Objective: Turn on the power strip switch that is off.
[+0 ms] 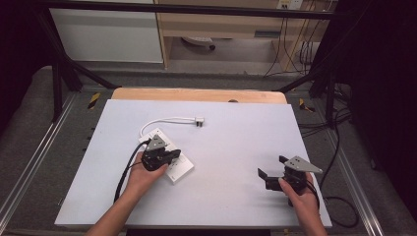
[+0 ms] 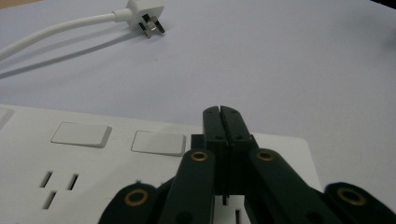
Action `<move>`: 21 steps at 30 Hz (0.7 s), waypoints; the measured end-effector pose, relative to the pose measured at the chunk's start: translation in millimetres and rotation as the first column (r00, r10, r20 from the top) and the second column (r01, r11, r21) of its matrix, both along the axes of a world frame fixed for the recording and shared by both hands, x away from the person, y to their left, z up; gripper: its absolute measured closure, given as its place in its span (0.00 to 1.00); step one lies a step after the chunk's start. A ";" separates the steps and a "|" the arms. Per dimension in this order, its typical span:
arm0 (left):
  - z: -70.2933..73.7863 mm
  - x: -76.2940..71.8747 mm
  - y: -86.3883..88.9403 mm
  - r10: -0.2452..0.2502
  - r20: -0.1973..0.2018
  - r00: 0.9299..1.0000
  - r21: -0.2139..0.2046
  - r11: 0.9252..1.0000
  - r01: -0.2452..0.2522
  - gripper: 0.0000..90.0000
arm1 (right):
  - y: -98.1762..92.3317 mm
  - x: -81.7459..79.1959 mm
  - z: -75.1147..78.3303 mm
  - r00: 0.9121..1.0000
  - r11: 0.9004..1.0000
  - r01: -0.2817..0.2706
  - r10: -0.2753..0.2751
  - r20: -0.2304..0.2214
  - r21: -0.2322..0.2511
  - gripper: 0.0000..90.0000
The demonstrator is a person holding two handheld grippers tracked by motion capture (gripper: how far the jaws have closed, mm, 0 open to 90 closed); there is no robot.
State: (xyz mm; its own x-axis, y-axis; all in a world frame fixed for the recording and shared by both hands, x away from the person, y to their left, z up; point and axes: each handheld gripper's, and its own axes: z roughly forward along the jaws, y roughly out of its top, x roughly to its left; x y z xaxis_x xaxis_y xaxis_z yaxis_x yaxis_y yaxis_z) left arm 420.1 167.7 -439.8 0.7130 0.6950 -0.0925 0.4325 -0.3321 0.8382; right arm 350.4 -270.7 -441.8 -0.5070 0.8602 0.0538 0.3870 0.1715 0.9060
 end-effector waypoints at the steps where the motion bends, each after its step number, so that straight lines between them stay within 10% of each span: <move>1: -0.3 0.1 -0.3 0.001 0.000 1.000 0.000 1.000 -0.001 1.00 | 0.1 0.0 0.0 1.000 1.000 0.000 0.000 0.000 0.000 0.03; 21: -3.5 2.0 -5.8 -0.015 0.006 1.000 0.014 1.000 0.015 1.00 | 0.1 -0.2 0.3 1.000 1.000 -0.004 0.004 0.003 0.000 0.03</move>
State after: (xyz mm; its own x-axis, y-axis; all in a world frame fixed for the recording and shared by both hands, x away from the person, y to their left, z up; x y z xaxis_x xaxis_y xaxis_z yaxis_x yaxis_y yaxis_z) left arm 422.1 161.9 -443.4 0.7237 0.6857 -0.0785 0.4227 -0.3504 0.8358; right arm 350.3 -270.7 -441.5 -0.5107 0.8581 0.0524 0.3839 0.1731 0.9070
